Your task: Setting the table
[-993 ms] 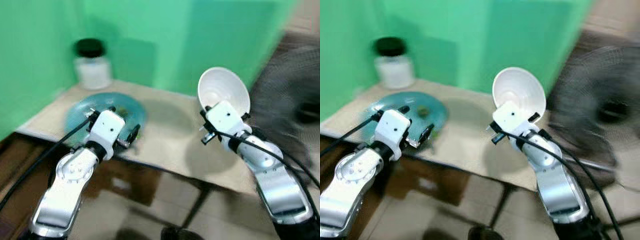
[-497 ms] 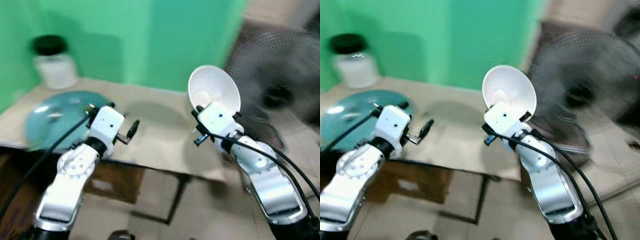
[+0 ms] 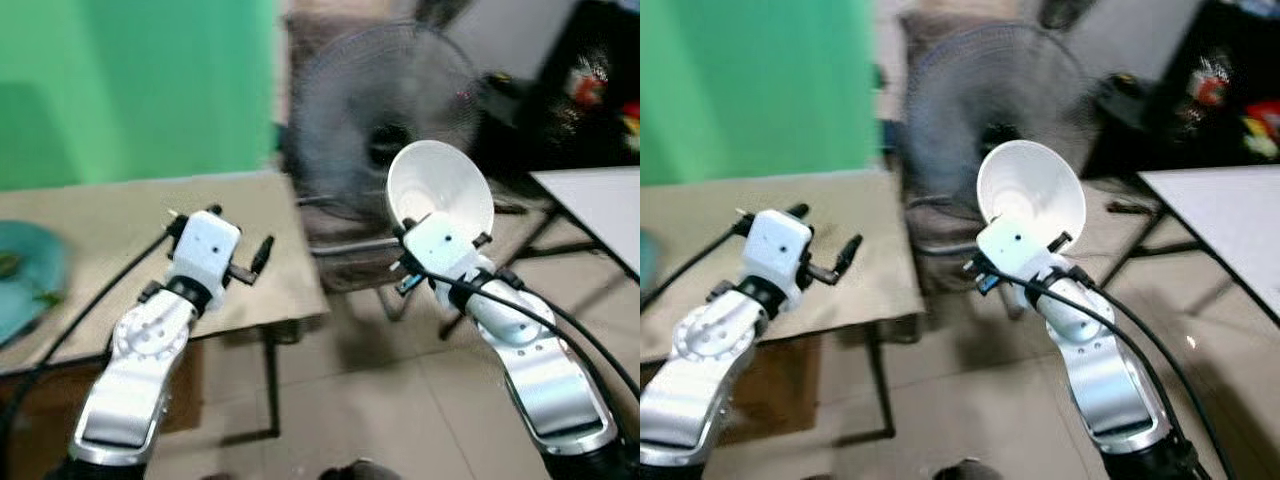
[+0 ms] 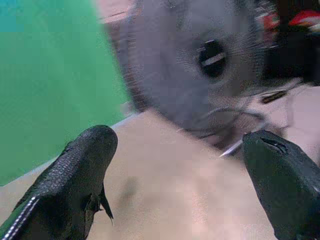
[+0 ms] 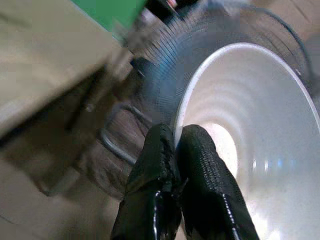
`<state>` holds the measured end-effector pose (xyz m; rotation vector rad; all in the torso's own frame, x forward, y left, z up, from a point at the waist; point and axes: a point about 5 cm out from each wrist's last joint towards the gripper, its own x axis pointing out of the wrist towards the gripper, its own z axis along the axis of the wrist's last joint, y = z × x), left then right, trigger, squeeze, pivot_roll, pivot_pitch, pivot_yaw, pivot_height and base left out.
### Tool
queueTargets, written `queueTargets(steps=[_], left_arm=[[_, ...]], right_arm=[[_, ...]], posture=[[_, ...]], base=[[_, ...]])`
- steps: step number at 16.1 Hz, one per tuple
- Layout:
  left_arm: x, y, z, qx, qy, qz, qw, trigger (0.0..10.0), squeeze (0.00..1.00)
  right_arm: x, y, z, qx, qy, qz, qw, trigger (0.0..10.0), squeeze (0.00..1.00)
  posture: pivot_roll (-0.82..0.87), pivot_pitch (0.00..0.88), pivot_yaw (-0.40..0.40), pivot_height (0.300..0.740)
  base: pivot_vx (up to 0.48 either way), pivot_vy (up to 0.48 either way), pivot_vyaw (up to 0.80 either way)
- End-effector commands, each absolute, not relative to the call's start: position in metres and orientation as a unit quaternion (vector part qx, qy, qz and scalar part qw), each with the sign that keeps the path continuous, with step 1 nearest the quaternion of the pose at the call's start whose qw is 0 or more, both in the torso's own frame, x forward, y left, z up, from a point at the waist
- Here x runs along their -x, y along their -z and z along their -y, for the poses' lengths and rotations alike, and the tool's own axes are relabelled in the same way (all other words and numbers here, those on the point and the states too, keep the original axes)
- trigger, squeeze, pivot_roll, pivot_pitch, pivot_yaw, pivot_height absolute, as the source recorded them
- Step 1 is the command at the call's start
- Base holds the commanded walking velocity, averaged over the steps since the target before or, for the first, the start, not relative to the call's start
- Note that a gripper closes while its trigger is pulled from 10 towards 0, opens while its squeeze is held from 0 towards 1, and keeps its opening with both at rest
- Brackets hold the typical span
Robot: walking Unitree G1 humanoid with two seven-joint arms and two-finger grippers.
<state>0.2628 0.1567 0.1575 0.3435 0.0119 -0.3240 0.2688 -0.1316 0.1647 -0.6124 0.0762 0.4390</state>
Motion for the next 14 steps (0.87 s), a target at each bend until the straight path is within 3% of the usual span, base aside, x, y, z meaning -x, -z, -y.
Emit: queueTargets(steps=[1, 9, 14], left_arm=[[-0.265, -0.162, -0.156, -0.155, 0.155, -0.001, 0.976, 10.0, 0.0], [-0.264, -0.161, -0.158, -0.145, 0.137, -0.004, 0.98, 10.0, 0.0], [-0.272, -0.163, -0.154, -0.159, 0.146, 0.003, 0.976, 10.0, 0.0]], right_arm=[[-0.27, -0.175, 0.134, 0.309, -0.198, -0.015, 0.93, 10.0, 0.0], [-0.264, -0.155, 0.143, 0.294, -0.175, -0.049, 0.938, 10.0, 0.0], [-0.255, -0.145, 0.149, 0.304, -0.163, -0.076, 0.935, 10.0, 0.0]], posture=[[0.13, 0.0, -0.097, 0.74], [0.14, 0.0, -0.099, 0.74], [0.1, 0.0, -0.037, 0.74]], base=[[0.0, 0.0, -0.8], [0.0, 0.0, -0.8], [0.0, 0.0, -0.8]])
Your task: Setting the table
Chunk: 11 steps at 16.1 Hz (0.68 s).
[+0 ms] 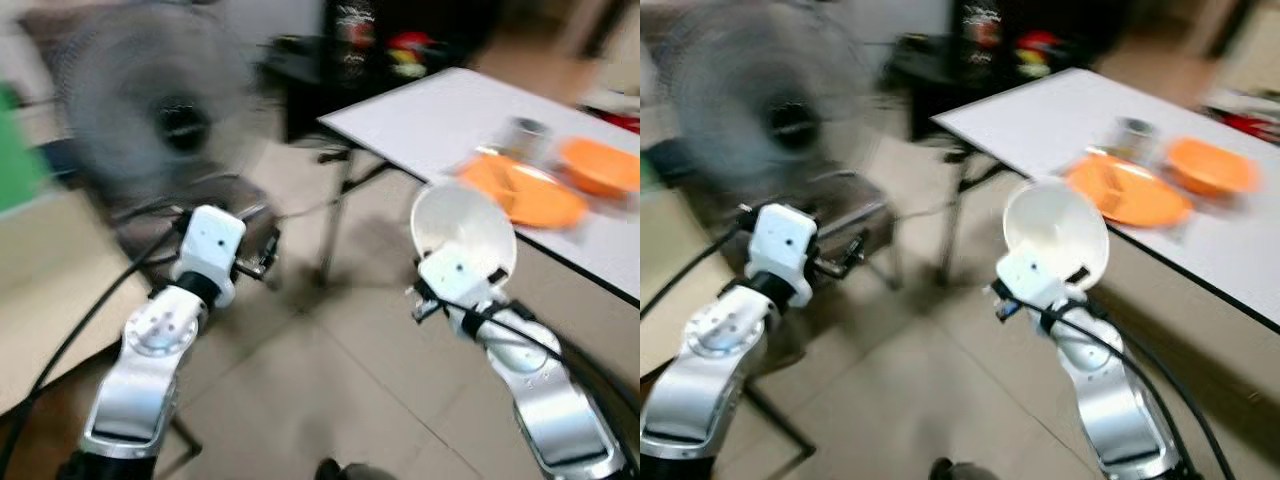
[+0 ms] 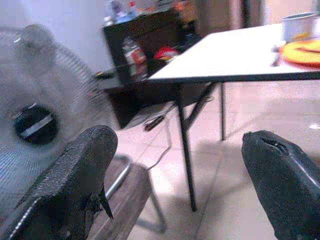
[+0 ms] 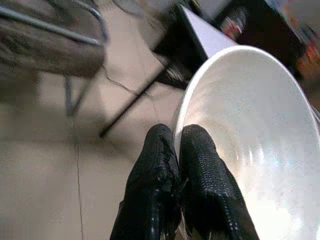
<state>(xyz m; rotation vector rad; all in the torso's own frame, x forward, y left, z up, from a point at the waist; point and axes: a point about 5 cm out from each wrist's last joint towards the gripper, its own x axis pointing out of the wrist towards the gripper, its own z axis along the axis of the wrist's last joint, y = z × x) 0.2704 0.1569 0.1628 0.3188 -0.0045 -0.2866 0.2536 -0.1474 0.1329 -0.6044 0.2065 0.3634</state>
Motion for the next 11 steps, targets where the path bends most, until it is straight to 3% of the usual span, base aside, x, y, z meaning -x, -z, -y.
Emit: queueTargets(steps=[1, 5, 11], left_arm=[[-0.273, -0.164, -0.154, -0.161, 0.147, 0.009, 0.976, 10.0, 0.0], [-0.278, -0.165, -0.15, -0.16, 0.163, 0.017, 0.973, 10.0, 0.0], [-0.273, -0.161, -0.147, -0.151, 0.167, 0.022, 0.974, 10.0, 0.0]], right_arm=[[-0.254, -0.143, 0.15, 0.306, -0.16, -0.081, 0.935, 10.0, 0.0], [-0.247, -0.136, 0.155, 0.313, -0.153, -0.112, 0.931, 10.0, 0.0], [-0.244, -0.134, 0.163, 0.341, -0.156, -0.141, 0.916, 10.0, 0.0]], posture=[[0.1, 0.0, -0.026, 0.74], [0.06, 0.0, 0.002, 0.74], [0.07, 0.0, -0.025, 0.74]], base=[[0.0, 0.0, -0.8], [0.0, 0.0, -0.8], [0.0, 0.0, -0.8]])
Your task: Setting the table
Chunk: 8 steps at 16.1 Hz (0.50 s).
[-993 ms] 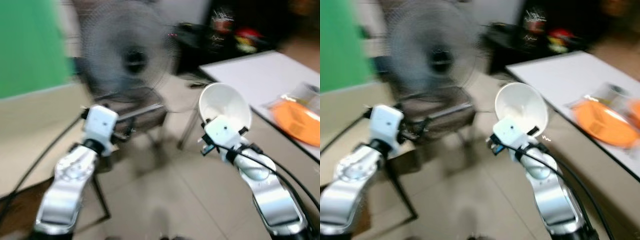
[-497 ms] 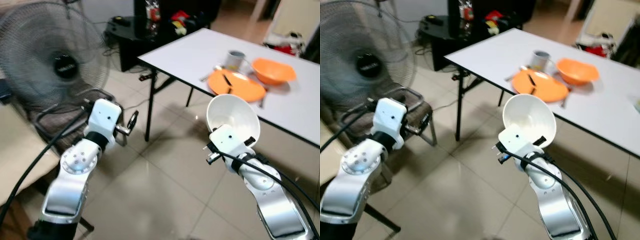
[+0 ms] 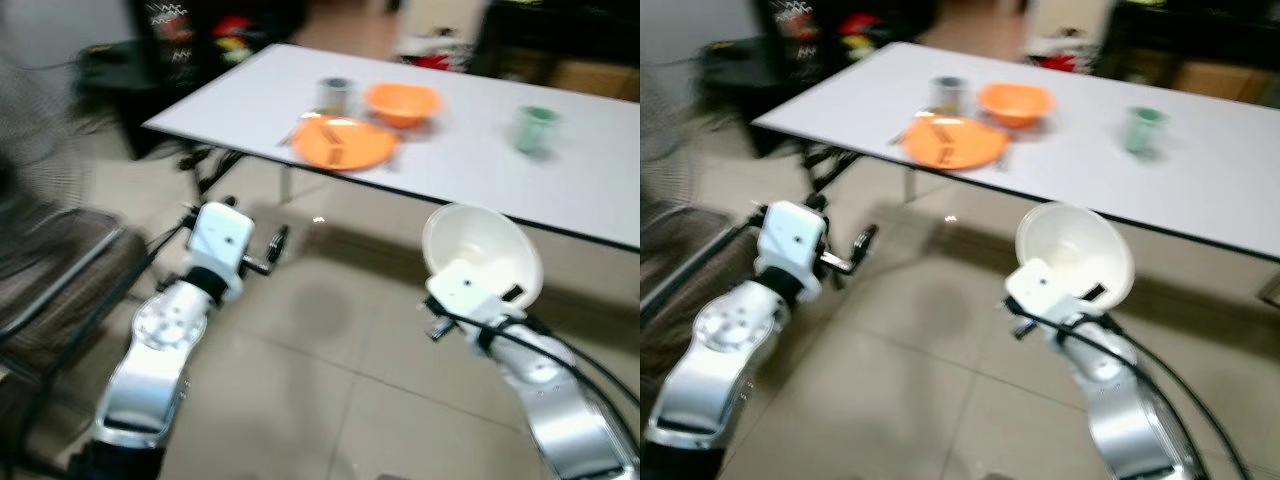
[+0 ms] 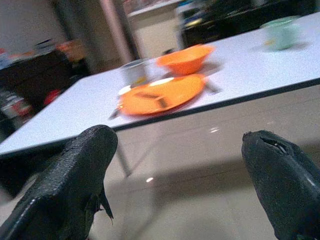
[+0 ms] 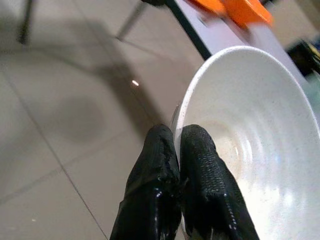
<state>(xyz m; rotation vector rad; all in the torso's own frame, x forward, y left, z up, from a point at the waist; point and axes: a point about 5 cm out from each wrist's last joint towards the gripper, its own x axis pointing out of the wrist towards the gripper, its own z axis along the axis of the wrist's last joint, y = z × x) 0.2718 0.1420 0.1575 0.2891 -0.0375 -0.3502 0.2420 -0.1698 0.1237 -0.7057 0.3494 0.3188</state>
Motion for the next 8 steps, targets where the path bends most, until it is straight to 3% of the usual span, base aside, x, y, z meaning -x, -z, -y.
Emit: queueTargets(steps=[1, 6, 8], left_arm=[[-0.27, -0.1583, -0.1486, -0.147, 0.165, 0.02, 0.975, 10.0, 0.0], [-0.2679, -0.158, -0.1504, -0.138, 0.162, 0.02, 0.977, 10.0, 0.0], [-0.2674, -0.1567, -0.149, -0.136, 0.162, 0.018, 0.977, 10.0, 0.0]], right_arm=[[-0.2461, -0.1353, 0.1619, 0.346, -0.162, -0.14, 0.913, 10.0, 0.0], [-0.2518, -0.1375, 0.1594, 0.355, -0.174, -0.137, 0.908, 10.0, 0.0], [-0.2523, -0.1379, 0.1601, 0.371, -0.178, -0.13, 0.902, 10.0, 0.0]], posture=[[0.08, 0.0, -0.035, 0.74], [0.09, 0.0, -0.054, 0.74], [0.1, 0.0, -0.06, 0.74]], base=[[0.0, 0.0, -0.8], [0.0, 0.0, -0.8], [0.122, 0.0, 0.0]])
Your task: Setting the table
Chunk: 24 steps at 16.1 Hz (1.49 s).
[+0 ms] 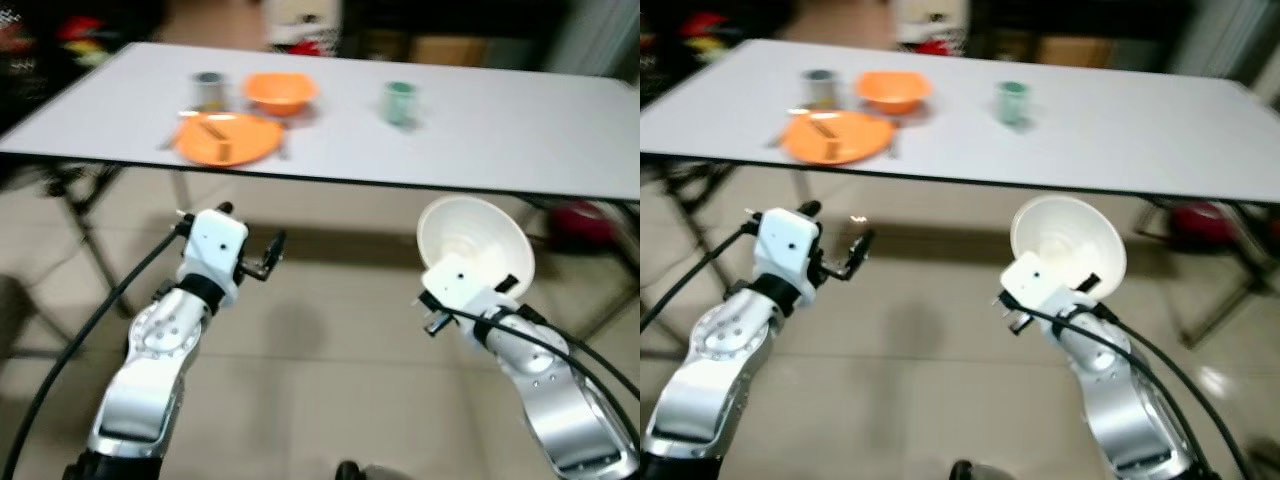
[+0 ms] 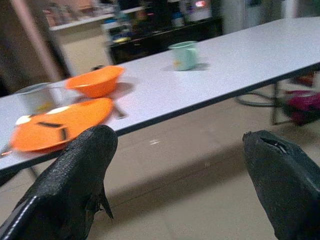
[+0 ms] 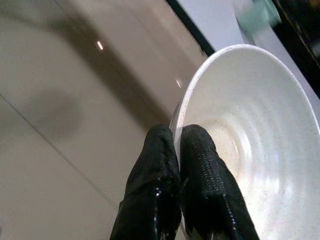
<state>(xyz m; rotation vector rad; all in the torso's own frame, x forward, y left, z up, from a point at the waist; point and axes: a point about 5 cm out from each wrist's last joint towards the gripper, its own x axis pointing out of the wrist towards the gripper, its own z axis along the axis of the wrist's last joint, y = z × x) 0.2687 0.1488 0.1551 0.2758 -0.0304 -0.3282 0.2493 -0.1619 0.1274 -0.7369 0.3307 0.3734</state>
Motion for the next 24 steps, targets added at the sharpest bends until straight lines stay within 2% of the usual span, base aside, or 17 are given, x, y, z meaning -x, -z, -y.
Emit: queueTargets(steps=[1, 9, 16, 24], left_arm=[[-0.2665, -0.1564, -0.1489, -0.135, 0.161, 0.017, 0.977, 10.0, 0.0], [-0.2649, -0.1566, -0.1466, -0.134, 0.166, 0.018, 0.977, 10.0, 0.0], [-0.2646, -0.1571, -0.1472, -0.138, 0.173, 0.017, 0.975, 10.0, 0.0], [-0.2663, -0.1589, -0.1487, -0.14, 0.171, 0.019, 0.975, 10.0, 0.0]], right_arm=[[-0.2517, -0.1367, 0.1601, 0.384, -0.179, -0.13, 0.897, 10.0, 0.0], [-0.2532, -0.1351, 0.1633, 0.377, -0.16, -0.136, 0.902, 10.0, 0.0], [-0.2512, -0.1343, 0.1626, 0.369, -0.153, -0.139, 0.906, 10.0, 0.0], [-0.2549, -0.1339, 0.1575, 0.393, -0.162, -0.122, 0.897, 10.0, 0.0]], posture=[[0.1, 0.0, -0.065, 0.74], [0.1, 0.0, -0.07, 0.74], [0.1, 0.0, -0.055, 0.74], [0.11, 0.0, -0.068, 0.74]], base=[[0.251, 0.0, 0.0], [0.256, 0.0, 0.0], [0.313, 0.0, -0.78], [0.339, 0.0, 0.0]])
